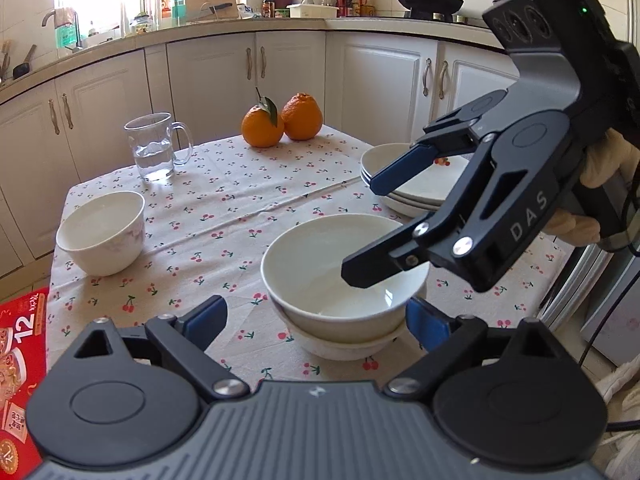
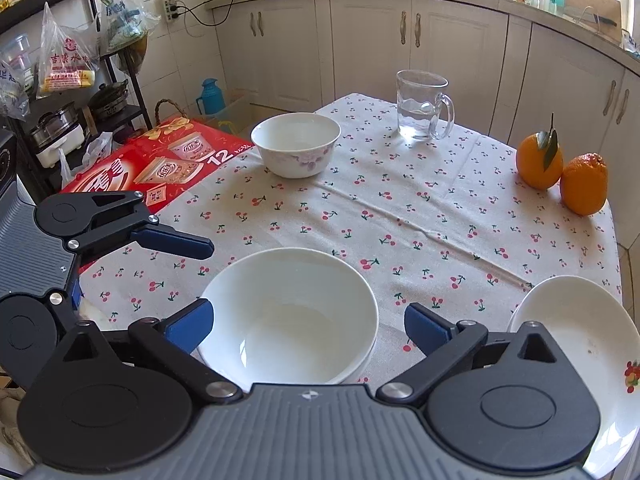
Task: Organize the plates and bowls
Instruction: 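Open the right tool and release the stacked bowl, then move the right tool toward the remaining white bowl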
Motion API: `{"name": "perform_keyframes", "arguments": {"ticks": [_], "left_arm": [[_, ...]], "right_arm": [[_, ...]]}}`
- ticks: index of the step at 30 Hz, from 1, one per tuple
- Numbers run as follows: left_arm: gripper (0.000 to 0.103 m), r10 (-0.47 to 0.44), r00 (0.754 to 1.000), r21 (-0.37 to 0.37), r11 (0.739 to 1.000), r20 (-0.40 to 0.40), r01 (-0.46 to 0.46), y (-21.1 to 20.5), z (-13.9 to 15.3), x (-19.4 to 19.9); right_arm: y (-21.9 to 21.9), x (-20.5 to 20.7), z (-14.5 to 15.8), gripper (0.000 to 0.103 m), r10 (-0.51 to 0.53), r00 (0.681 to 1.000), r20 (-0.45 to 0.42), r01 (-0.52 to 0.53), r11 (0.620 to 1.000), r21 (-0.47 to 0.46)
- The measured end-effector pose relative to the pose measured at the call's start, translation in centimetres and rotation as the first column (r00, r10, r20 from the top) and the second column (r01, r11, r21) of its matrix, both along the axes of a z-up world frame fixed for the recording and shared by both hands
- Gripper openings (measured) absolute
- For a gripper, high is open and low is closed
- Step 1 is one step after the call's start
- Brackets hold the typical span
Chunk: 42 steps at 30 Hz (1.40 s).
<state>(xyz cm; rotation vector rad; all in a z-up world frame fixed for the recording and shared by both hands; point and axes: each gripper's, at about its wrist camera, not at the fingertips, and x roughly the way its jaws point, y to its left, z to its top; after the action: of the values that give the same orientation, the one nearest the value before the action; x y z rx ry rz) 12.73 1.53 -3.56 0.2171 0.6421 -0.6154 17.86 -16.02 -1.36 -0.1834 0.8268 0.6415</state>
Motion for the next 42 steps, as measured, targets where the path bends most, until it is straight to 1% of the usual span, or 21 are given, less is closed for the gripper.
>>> {"name": "perform_keyframes", "arguments": {"ticks": [4,8,13,14,21,28,31,36,42], "left_arm": [[0.096,0.046,0.998,0.005,0.999,0.036,-0.046,1.8,1.0,0.0],[0.096,0.125,0.99,0.024,0.992,0.064,-0.127,3.6,1.1,1.3],[0.096,0.211,0.975,0.045,0.976,0.074,-0.215,5.6,0.2,4.2],[0.096,0.23,0.971,0.049,0.971,0.067,-0.234,5.9,-0.1,4.9],[0.096,0.291,0.954,0.049,0.954,0.073,-0.294,7.6,-1.5,8.7],[0.096,0.319,0.944,0.029,0.946,0.081,-0.323,8.6,-2.4,11.7],[0.096,0.316,0.945,0.016,0.948,0.083,-0.318,8.8,-2.7,12.8],[0.096,0.331,0.941,-0.012,0.944,0.064,-0.331,9.3,-3.3,14.6],[0.094,0.318,0.947,-0.012,0.948,0.039,-0.317,9.4,-4.1,15.7]], "right_arm": [[0.9,0.4,0.9,0.103,0.013,0.999,0.037,-0.013,1.0,0.01],[2.4,1.5,1.6,0.103,0.023,0.998,0.055,-0.024,0.999,0.03],[5.2,3.6,2.1,0.103,0.055,0.996,0.066,-0.058,0.998,0.038],[5.8,4.1,2.1,0.103,0.063,0.996,0.067,-0.065,0.997,0.037],[8.6,8.0,2.1,0.103,0.091,0.995,0.043,-0.092,0.995,0.035],[10.2,12.1,1.3,0.103,0.102,0.995,0.014,-0.103,0.994,0.029],[10.9,14.2,0.7,0.103,0.112,0.994,-0.006,-0.112,0.993,0.03],[12.1,17.3,-0.6,0.102,0.123,0.992,-0.042,-0.122,0.992,0.033],[13.1,20.5,-1.9,0.101,0.122,0.989,-0.088,-0.119,0.992,0.045]]}}
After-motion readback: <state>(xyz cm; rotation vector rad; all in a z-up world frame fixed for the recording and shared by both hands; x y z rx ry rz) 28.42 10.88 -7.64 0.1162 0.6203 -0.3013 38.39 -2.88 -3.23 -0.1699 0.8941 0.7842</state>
